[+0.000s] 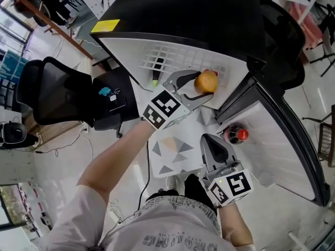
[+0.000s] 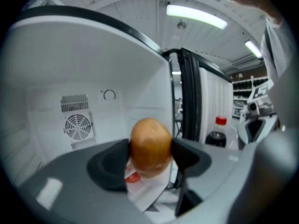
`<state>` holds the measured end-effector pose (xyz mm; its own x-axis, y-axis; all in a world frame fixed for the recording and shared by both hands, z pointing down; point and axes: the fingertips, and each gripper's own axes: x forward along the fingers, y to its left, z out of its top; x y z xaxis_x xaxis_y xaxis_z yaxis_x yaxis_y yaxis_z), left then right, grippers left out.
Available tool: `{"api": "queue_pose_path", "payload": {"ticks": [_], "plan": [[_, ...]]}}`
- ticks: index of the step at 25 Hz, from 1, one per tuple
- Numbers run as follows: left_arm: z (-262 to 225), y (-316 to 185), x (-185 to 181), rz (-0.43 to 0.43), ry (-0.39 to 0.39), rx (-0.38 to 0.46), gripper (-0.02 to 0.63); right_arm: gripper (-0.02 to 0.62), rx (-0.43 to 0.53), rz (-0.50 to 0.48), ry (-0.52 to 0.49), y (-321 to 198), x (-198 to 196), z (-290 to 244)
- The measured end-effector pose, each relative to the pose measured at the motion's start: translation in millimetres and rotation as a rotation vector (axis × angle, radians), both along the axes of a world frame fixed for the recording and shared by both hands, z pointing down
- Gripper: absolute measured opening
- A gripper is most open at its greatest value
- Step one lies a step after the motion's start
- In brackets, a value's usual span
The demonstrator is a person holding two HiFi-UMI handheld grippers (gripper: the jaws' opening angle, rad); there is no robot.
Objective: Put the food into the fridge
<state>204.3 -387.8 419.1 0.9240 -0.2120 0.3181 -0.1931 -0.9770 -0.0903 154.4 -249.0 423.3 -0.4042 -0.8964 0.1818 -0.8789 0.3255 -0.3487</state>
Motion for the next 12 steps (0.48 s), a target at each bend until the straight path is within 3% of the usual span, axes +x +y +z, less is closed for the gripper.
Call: {"api": "queue_pose_path", "payload": {"ticks": [12], "plan": [[16, -30, 30, 0.039, -0.182, 0.164, 0.296, 0.002, -0.03, 0.005, -0.031, 6, 2, 16]]}}
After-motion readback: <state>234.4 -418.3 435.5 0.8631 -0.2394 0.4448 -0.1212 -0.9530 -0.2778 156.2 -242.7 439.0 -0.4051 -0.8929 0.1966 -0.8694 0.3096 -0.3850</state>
